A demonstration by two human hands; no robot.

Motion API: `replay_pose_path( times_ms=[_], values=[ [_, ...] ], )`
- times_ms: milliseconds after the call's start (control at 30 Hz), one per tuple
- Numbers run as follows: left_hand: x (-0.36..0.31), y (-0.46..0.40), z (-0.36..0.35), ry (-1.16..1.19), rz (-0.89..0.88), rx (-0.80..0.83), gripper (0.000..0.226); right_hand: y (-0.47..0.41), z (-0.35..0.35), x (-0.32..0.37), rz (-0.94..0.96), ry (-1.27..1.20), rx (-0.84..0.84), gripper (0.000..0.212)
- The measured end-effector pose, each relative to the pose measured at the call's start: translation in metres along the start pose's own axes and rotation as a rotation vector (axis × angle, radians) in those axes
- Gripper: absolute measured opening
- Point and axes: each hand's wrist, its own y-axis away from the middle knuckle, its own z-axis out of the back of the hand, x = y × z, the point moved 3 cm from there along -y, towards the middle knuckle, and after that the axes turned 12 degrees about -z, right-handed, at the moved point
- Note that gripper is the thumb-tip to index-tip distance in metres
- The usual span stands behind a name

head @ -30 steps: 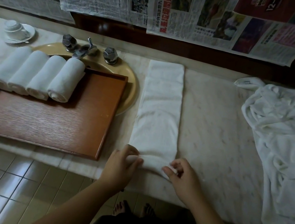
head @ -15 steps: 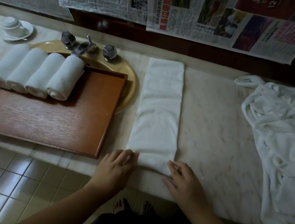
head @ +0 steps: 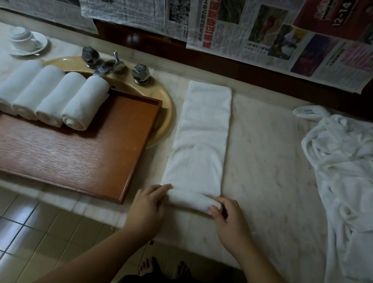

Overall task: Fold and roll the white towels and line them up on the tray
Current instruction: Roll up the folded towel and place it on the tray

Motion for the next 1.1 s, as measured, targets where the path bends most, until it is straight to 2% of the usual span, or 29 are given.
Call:
replay_pose_path(
  times_ms=[100, 200, 367, 467, 600, 700, 800, 867, 933, 1000, 1100],
  values=[
    [-0.002, -0.005, 0.004, 0.151, 0.129, -0.060, 0.027, -0.002, 0.002, 0.008, -0.089, -0.150, -0.011, 0.020],
    [0.000, -0.010, 0.007, 0.257, 0.203, -0.083, 0.012, -0.008, 0.005, 0.018, -0.091, -0.182, -0.016, 0.014],
    [-0.006, -0.014, 0.002, 0.230, 0.243, -0.131, 0.011, -0.021, 0.012, 0.024, -0.234, -0.294, 0.042, 0.015],
    [-0.011, -0.015, 0.004, 0.205, 0.257, -0.150, 0.016, -0.027, 0.012, 0.027, -0.277, -0.309, 0.023, 0.015],
    [-0.010, -0.013, 0.008, 0.102, 0.183, -0.110, 0.017, -0.024, 0.010, 0.027, -0.023, -0.103, -0.111, 0.017],
    [-0.009, -0.006, 0.002, -0.157, -0.030, -0.085, 0.023, -0.010, 0.008, 0.022, 0.139, 0.032, -0.119, 0.008],
    [-0.008, 0.003, -0.002, -0.436, -0.197, -0.059, 0.037, -0.004, 0.011, 0.021, 0.238, 0.123, -0.070, 0.030],
    [-0.006, 0.006, -0.004, -0.511, -0.290, -0.028, 0.046, -0.006, 0.016, 0.023, 0.306, 0.196, -0.031, 0.036],
    [-0.001, 0.003, -0.004, -0.536, -0.322, -0.024, 0.049, -0.013, 0.021, 0.025, 0.302, 0.234, 0.022, 0.036],
    [0.002, -0.004, -0.004, -0.528, -0.280, -0.031, 0.048, -0.021, 0.023, 0.027, 0.268, 0.242, 0.069, 0.036],
    [0.005, -0.016, -0.004, -0.411, -0.167, -0.029, 0.040, -0.030, 0.023, 0.030, 0.101, 0.188, 0.131, 0.035]
  ],
)
